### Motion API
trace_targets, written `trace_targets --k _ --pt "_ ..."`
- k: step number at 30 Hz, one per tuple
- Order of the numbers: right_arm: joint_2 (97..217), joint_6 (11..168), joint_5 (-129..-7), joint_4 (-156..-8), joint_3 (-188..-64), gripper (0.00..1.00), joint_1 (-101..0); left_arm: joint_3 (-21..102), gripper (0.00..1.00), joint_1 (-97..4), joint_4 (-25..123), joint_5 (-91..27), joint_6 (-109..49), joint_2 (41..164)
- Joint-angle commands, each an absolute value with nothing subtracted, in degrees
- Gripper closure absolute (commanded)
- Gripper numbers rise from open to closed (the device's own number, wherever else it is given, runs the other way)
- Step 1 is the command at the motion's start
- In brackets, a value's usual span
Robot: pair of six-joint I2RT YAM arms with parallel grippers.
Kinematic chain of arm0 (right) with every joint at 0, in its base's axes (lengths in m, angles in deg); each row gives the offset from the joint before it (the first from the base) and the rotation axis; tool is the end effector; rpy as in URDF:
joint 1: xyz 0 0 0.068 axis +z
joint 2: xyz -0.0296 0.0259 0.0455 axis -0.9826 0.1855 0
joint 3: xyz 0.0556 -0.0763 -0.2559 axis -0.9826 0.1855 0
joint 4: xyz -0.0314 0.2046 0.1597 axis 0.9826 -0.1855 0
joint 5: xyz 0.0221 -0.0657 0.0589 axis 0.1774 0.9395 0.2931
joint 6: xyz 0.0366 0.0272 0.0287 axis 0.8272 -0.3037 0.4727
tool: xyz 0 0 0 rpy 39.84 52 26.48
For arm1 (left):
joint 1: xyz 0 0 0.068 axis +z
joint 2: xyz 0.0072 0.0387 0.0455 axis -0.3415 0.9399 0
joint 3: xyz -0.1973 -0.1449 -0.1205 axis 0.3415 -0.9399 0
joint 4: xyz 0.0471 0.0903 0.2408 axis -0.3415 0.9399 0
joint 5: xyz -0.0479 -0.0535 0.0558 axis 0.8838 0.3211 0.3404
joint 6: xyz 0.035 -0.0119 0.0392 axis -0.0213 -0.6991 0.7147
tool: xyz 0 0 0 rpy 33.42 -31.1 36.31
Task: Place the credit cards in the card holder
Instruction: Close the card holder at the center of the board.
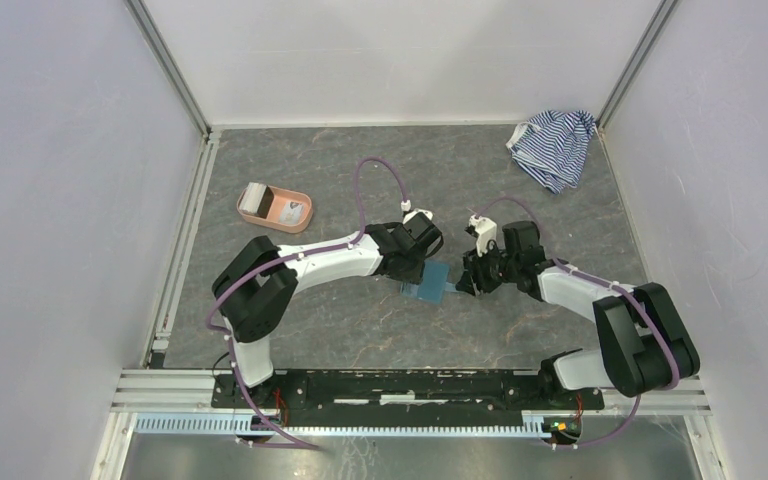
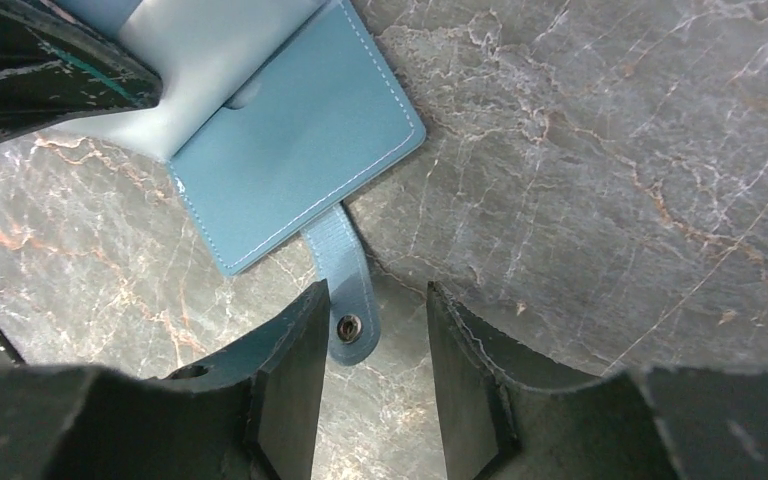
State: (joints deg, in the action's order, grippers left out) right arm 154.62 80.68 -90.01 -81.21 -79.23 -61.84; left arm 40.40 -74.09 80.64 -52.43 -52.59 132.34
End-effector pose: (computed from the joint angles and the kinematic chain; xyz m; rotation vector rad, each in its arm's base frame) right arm 0.2242 0.0890 0.1440 -0.6420 2.3337 0.7500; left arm 0.2270 -0.3014 0.1884 0.3939 2.6182 -0.2497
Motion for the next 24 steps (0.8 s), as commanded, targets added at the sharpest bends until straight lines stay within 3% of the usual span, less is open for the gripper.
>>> trace_targets --k 1,7,20,24 --pt "154.7 82.7 -95.0 -78.9 -78.3 0.53 -63.2 41.5 0.59 -74.5 79.1 -53.3 -55.0 132.7" --pt "154.7 85.5 -96.8 -78.1 -77.5 0.56 -63.7 41.9 0.59 -74.5 79.1 -53.3 -55.0 132.7" --pt "157.1 85.4 -98.0 -76.7 -77.4 0.95 -66.1 42.8 0.59 -74.5 79.1 -52.2 -54.8 133.3" --pt "157.4 84.9 -98.9 -76.2 -77.4 1.00 -66.4 43.3 0.59 -74.6 79.0 -51.7 -54.7 133.2"
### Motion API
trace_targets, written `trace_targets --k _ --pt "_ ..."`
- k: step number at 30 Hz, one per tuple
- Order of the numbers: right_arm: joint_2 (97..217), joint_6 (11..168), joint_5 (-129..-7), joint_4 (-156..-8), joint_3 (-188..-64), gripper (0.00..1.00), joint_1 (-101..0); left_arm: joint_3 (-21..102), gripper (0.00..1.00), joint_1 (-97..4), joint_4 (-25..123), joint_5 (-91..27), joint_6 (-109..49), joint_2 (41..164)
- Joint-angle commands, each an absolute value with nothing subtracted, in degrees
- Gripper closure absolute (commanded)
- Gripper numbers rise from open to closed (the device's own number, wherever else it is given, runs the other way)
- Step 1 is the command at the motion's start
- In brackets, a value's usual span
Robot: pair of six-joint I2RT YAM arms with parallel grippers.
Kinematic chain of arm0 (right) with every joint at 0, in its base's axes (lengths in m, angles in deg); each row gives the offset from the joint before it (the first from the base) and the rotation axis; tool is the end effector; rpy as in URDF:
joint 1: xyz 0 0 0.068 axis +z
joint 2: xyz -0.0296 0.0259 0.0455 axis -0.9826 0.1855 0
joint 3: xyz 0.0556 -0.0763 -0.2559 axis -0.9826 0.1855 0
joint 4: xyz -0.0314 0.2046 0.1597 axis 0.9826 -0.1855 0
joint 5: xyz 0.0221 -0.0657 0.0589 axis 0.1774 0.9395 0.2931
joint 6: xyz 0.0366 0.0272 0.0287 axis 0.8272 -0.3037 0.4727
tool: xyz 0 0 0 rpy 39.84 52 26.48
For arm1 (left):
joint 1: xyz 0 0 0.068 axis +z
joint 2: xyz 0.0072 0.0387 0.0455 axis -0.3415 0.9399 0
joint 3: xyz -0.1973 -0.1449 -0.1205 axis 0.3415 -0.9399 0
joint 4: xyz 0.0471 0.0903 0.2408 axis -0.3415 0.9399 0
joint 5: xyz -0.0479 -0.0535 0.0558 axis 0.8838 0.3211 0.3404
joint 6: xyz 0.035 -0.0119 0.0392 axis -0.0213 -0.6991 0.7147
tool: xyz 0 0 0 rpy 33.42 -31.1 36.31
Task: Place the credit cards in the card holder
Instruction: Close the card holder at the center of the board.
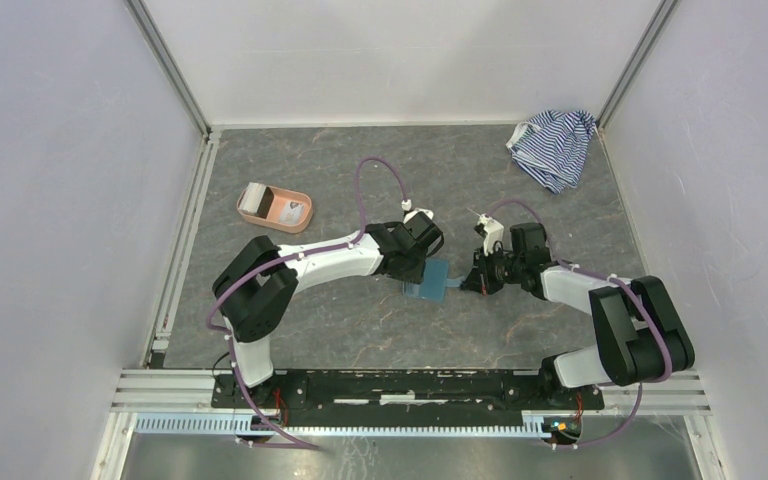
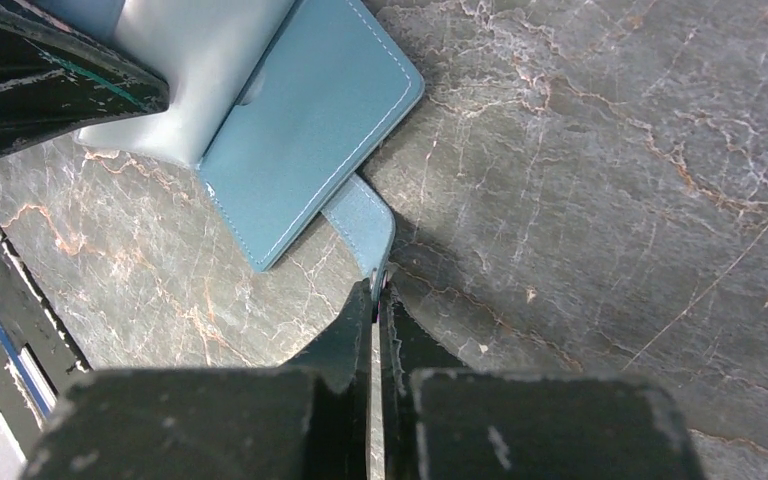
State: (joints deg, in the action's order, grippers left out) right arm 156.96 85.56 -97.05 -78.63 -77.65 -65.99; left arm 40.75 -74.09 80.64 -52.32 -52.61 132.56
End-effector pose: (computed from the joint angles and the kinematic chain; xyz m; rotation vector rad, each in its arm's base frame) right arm 0.2259 0.0754 0.1325 -0.5044 2.3701 0.9094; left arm 0.2278 -0.3026 0.1888 0.3936 2.6176 -0.2539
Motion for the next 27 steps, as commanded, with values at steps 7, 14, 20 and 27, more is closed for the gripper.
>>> trace_targets --k 7,14,20,27 --pt "156.1 84.8 -99.5 -74.9 -76.8 1.00 -66.7 44.3 0.58 -75.0 76.0 -47.2 -54.7 133.3" --pt "156.1 84.8 -99.7 -74.8 -76.9 1.00 -66.9 43.8 0.50 -75.4 70.8 -40.8 -56.0 136.0" --pt "156.3 84.5 -99.6 -74.8 -77.0 1.00 -67.2 43.5 0.42 -75.8 69.0 -39.4 -56.8 134.9" --pt "155.3 84.2 -99.4 -75.1 -77.0 1.00 -67.8 43.6 0.39 -75.8 69.3 -39.7 -56.3 133.6"
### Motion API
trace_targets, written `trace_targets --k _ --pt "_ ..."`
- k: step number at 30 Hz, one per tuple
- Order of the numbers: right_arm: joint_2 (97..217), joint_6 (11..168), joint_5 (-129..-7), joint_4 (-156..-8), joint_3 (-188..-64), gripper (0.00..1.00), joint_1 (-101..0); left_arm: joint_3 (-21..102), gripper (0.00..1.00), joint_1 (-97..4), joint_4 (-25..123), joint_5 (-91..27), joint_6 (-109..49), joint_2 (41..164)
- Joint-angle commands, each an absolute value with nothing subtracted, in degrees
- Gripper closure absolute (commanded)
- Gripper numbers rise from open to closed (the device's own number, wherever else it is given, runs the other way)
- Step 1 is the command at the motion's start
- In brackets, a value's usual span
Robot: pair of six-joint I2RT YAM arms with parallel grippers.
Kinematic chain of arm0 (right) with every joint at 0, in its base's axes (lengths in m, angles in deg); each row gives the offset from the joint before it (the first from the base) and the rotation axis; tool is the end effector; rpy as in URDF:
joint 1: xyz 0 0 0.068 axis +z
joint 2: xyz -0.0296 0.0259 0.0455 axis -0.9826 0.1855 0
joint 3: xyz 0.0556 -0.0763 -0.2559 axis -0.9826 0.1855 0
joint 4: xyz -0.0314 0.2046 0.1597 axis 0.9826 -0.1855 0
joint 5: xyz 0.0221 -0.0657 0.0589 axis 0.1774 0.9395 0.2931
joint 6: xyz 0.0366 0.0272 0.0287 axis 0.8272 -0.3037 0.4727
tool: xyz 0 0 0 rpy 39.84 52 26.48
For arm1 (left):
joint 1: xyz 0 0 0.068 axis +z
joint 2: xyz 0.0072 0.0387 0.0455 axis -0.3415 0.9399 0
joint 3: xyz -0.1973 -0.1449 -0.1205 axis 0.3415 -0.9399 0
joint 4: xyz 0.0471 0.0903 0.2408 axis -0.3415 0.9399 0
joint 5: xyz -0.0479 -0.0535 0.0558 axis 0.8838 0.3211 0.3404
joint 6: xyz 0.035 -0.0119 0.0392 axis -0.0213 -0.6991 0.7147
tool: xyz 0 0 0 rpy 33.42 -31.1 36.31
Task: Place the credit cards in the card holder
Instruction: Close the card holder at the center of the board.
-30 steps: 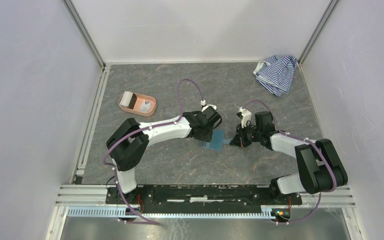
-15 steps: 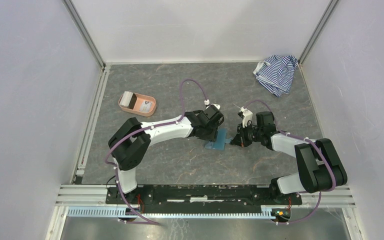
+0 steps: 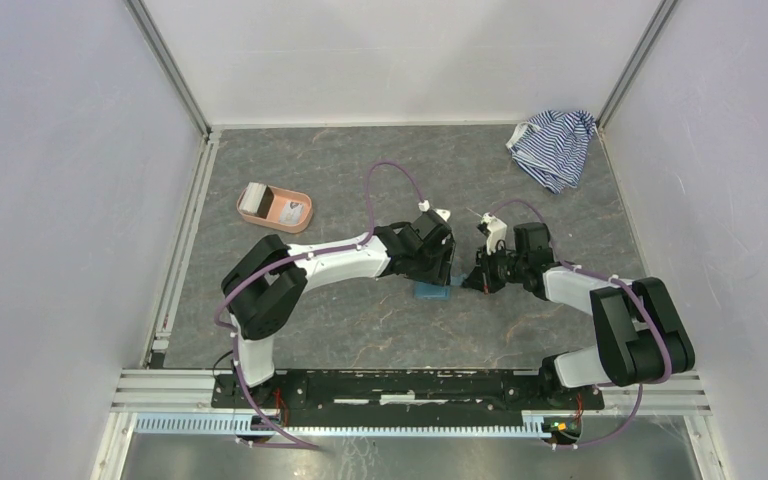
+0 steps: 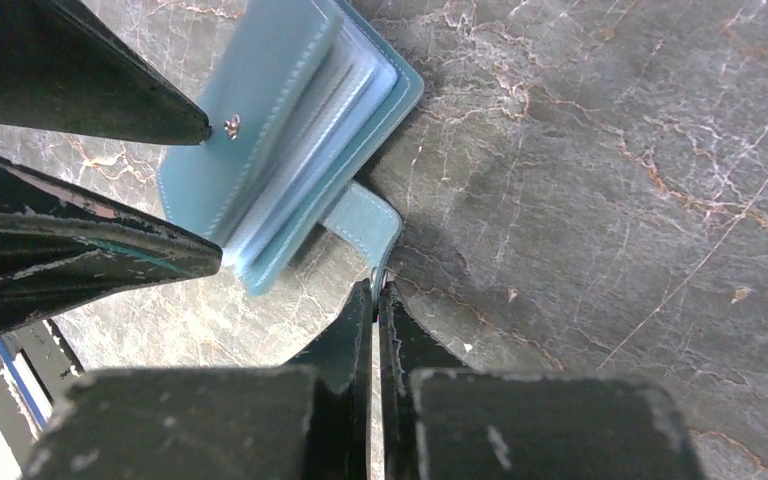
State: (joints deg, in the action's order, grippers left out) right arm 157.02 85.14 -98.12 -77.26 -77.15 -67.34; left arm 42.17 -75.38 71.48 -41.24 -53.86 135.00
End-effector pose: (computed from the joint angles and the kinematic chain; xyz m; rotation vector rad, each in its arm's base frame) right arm 0.2271 0.0704 0.1319 -0.4953 2.3481 0.9155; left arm 0.2283 -0.3303 0.1888 0.4531 2.5957 -0.5907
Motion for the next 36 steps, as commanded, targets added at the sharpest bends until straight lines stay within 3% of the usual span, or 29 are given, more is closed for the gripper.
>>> trace_targets --k 1,13,19,24,36 --pt "155.1 84.1 -99.4 -75.1 -76.9 1.00 -67.9 43.5 0.38 -75.8 69.2 -39.7 -56.4 133.6" --pt "153.2 81.3 -100.2 -74.9 -77.4 1.00 -68.2 33.8 0.35 -75.2 58.7 -43.4 -56.4 122.6" --pt "153.1 80.5 -100.4 -74.5 -77.8 1.00 -67.9 24.2 0.51 -72.2 54.1 -47.6 -56.2 116.0" --pt "153.4 79.8 -100.2 -74.9 -78.5 1.00 -67.7 22.5 0.67 -70.0 52.7 -44.0 -55.0 119.1" --pt "151.8 74.7 -97.7 -76.3 -80.6 1.00 -63.3 27.5 0.64 -71.1 55.5 -43.5 -53.8 128.5"
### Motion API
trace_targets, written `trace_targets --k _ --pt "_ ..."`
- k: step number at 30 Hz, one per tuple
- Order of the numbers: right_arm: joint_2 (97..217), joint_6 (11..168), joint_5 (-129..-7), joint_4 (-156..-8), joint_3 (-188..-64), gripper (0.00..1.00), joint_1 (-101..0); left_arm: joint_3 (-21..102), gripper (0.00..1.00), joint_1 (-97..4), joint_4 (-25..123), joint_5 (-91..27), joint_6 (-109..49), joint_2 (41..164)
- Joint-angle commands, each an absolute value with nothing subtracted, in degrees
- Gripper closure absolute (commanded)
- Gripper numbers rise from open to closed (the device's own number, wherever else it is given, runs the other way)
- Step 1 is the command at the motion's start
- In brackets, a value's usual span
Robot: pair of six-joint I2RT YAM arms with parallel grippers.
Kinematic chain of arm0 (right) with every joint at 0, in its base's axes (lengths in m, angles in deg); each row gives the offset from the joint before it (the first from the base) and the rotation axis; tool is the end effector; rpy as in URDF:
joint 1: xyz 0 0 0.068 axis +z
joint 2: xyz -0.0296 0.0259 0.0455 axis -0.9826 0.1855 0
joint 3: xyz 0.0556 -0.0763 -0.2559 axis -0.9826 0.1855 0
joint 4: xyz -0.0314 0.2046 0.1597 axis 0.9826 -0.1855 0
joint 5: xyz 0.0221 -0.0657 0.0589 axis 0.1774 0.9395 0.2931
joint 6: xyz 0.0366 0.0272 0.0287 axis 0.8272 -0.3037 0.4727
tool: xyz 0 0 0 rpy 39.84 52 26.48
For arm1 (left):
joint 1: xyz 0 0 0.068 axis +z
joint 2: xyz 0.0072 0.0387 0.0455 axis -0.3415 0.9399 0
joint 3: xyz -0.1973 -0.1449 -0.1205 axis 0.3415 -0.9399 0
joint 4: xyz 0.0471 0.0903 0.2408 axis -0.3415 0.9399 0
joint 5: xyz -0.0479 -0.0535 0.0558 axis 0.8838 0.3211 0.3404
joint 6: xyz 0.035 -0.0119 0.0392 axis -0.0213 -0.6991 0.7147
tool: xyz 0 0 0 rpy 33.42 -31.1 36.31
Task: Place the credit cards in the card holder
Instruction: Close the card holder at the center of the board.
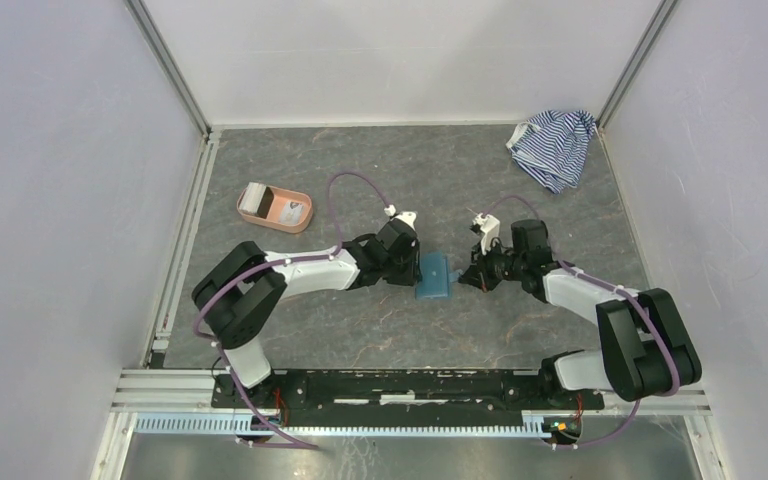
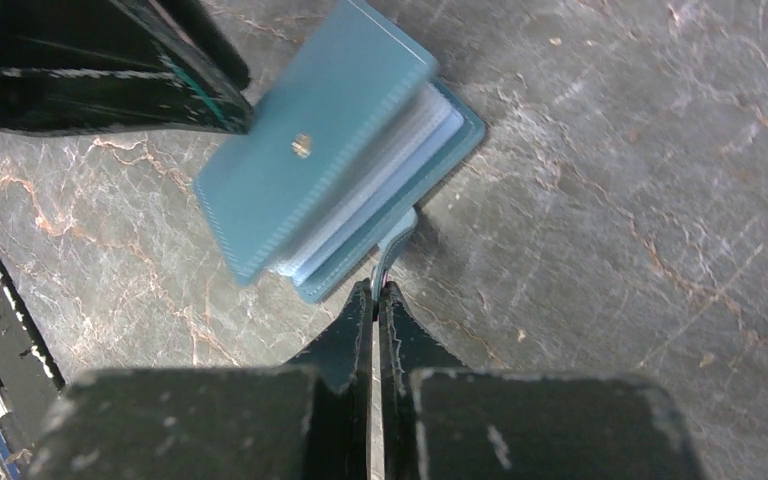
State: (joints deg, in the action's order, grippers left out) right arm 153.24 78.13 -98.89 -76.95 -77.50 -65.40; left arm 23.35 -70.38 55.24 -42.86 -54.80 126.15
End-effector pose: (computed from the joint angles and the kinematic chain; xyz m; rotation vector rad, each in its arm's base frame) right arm 0.2243 0.0784 0.1485 -0.6910 2.2029 0.8709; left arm 0.2258 -0.2708 0.1661 0.2889 2.4965 -0.6228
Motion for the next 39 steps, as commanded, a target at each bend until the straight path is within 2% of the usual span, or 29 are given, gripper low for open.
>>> trace_targets --k 1,6,19,24,34,39 --pt "151.6 74.3 -97.2 -76.5 -80.9 1.00 -62.7 28.3 0.63 -71.4 56.7 -44.2 -53.8 129.2" --pt "150.5 72.5 -94.4 -76.9 -81.4 1.00 -59.9 29.6 0.57 -72.4 58.6 -45.8 -54.7 131.1" --pt "156.0 72.5 -95.9 -78.3 -87.1 0.97 -55.9 29.2 0.58 -72.4 59.5 -45.5 -55.2 132.7" --pt "158.5 71.8 -99.0 -79.6 -88.5 0.89 -55.1 29.4 0.58 -72.4 59.5 -45.2 -55.1 133.0" --pt "163.4 66.9 -108.4 -86.7 -92.2 0.56 -55.1 29.3 0.58 -72.4 59.4 -44.4 -55.1 133.8" --pt "160.7 66.8 -111.5 -87.1 -93.1 0.55 -57.0 28.9 0.58 -72.4 59.3 -44.5 -55.1 133.4"
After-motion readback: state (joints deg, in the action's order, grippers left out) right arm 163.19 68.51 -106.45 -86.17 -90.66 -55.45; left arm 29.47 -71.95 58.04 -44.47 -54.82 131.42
